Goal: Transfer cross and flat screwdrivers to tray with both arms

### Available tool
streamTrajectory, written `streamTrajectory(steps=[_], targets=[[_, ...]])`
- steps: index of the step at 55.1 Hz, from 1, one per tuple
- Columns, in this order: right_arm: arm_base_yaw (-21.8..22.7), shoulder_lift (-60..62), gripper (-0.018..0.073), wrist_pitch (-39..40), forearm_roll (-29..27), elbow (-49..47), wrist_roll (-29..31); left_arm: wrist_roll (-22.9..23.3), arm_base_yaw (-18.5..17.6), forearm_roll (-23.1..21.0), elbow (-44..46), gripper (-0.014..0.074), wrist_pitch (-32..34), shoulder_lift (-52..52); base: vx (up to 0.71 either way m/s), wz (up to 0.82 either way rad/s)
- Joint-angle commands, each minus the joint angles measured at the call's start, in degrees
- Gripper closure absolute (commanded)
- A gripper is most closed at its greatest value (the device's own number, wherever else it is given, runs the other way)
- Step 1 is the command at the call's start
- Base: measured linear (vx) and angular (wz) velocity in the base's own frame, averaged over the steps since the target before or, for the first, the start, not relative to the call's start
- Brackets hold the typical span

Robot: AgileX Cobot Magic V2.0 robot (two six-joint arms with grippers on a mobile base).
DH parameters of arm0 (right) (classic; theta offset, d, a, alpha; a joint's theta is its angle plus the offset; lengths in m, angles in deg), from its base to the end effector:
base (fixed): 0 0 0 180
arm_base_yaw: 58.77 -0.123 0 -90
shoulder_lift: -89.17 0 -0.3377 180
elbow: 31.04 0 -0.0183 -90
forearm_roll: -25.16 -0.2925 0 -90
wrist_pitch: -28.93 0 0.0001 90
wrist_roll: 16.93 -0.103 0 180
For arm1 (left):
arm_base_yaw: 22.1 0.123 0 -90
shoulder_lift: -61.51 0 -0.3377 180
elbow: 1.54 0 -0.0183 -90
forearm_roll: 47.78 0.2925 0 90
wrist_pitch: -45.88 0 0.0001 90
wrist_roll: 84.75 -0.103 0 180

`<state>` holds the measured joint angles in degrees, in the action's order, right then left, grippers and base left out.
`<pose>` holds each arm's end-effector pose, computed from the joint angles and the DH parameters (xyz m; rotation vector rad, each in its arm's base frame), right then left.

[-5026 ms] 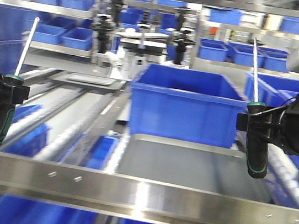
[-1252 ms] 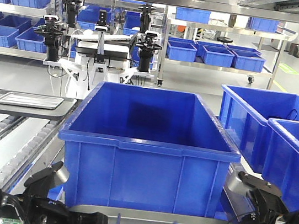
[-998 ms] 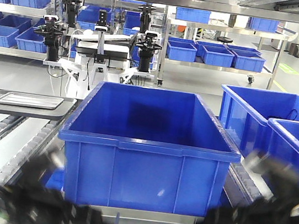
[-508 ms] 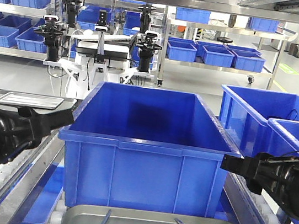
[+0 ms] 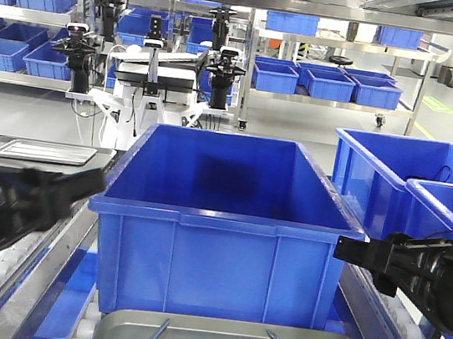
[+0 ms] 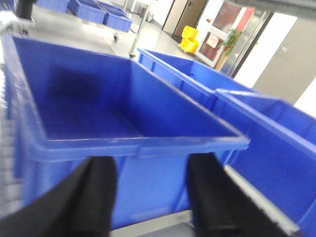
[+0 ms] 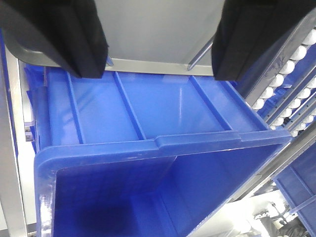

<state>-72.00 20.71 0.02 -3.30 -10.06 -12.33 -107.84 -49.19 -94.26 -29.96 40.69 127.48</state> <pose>0.2465 0.0824 0.4153 -0.0161 2.0537 0.6079 0.2260 -0.1232 0.4130 0.1089 1.7579 -0.7038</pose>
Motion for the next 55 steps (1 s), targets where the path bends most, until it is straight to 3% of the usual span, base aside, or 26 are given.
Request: streamTrajectory(steps=[1,7,12,21,29,41,49,55], targets=[[0.2,1.1,0.0034,3.5,-0.8,-1.7,0.3,7.6,1.2,10.6,-1.2,0.0300,3.3,-4.5,0.00,0.00],[0.2,1.1,0.0034,3.5,-0.8,-1.7,0.3,13.9,5.1,22.9,-8.0,0.0475,3.3,-10.5,0.00,0.00],[0.2,1.1,0.0034,3.5,-0.8,-1.7,0.3,14.5,8.3,27.2,-14.7,0.0606,4.4,-17.0,0.00,0.00],[0.2,1.1,0.0034,3.5,-0.8,-1.7,0.3,14.4,15.3,28.7,-28.8,0.0603,11.9,-29.3,0.00,0.00],[0.2,1.1,0.0034,3.5,-0.8,-1.7,0.3,14.7,18.2,30.3,-39.3,0.0604,14.0,-38.1,0.00,0.00],[0.2,1.1,0.0034,3.5,-0.8,-1.7,0.3,21.7,23.3,38.0,-50.1,0.0603,13.9,-47.2,0.00,0.00],[0.2,1.1,0.0034,3.5,-0.8,-1.7,0.3,21.7,25.7,43.2,-50.1,0.0603,6.9,-54.7,0.00,0.00],[0.2,1.1,0.0034,3.5,-0.8,-1.7,0.3,21.7,26.0,43.4,-50.1,0.0603,3.4,-61.2,0.00,0.00]])
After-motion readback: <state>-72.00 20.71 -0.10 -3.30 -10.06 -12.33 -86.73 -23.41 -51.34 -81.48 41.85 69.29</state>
